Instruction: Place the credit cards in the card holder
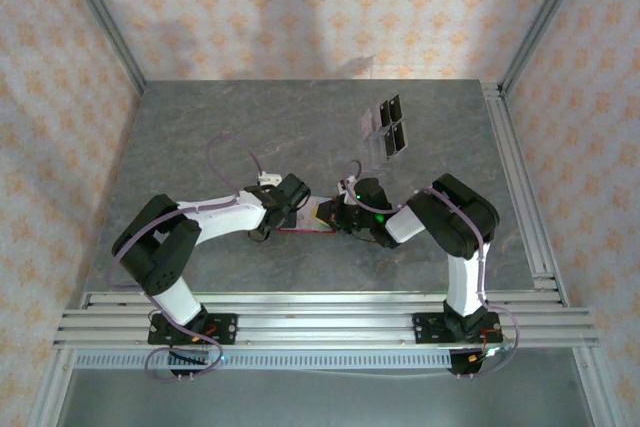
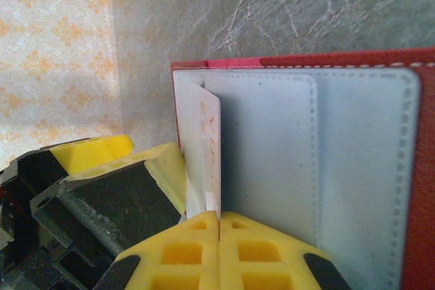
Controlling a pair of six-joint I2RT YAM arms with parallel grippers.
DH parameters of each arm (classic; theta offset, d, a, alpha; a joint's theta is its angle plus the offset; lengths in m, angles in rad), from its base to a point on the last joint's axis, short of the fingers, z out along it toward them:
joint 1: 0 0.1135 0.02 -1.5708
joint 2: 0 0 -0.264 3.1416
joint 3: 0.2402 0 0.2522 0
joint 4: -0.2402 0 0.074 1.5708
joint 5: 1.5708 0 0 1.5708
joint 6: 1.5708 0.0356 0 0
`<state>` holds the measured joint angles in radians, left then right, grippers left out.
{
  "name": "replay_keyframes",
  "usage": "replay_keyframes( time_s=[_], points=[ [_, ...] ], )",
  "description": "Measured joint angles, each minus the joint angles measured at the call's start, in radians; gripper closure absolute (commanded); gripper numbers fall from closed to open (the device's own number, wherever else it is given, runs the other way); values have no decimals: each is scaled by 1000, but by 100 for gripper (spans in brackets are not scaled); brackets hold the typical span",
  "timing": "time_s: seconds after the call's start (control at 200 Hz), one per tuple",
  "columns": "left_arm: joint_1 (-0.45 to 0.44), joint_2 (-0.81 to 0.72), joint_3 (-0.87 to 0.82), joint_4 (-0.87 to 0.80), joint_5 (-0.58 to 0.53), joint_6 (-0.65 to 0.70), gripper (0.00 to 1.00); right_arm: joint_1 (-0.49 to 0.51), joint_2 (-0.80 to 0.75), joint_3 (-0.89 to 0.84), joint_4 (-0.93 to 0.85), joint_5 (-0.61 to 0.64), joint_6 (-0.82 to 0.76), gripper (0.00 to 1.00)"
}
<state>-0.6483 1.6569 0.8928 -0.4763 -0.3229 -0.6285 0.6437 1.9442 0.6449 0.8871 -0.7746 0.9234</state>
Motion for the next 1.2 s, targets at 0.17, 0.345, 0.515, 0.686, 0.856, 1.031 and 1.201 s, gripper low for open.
replay_keyframes(
  time_s=[0.17, 0.345, 0.515, 0.686, 0.856, 1.031, 1.201],
  points=[
    [0, -2, 0, -2, 0, -1, 0, 2, 0, 6, -15, 0, -3, 100],
    [3, -15, 4, -40, 0, -3, 0, 3, -10, 10, -25, -3, -6, 79],
    [24, -28, 4, -75, 0, -3, 0, 11, -71, 17, -121, 17, -38, 63],
    [35, -32, 7, -85, 1, -3, 0, 12, -140, 51, -301, 50, -98, 55],
    [37, -41, 8, -85, 5, 0, 0, 12, -210, 113, -525, 96, -179, 54],
    [54, -56, 8, -84, 10, 2, 0, 12, -246, 257, -803, 162, -282, 79],
    [85, -60, 7, -78, 16, 11, 0, 12, -245, 399, -1035, 227, -371, 97]
  ],
)
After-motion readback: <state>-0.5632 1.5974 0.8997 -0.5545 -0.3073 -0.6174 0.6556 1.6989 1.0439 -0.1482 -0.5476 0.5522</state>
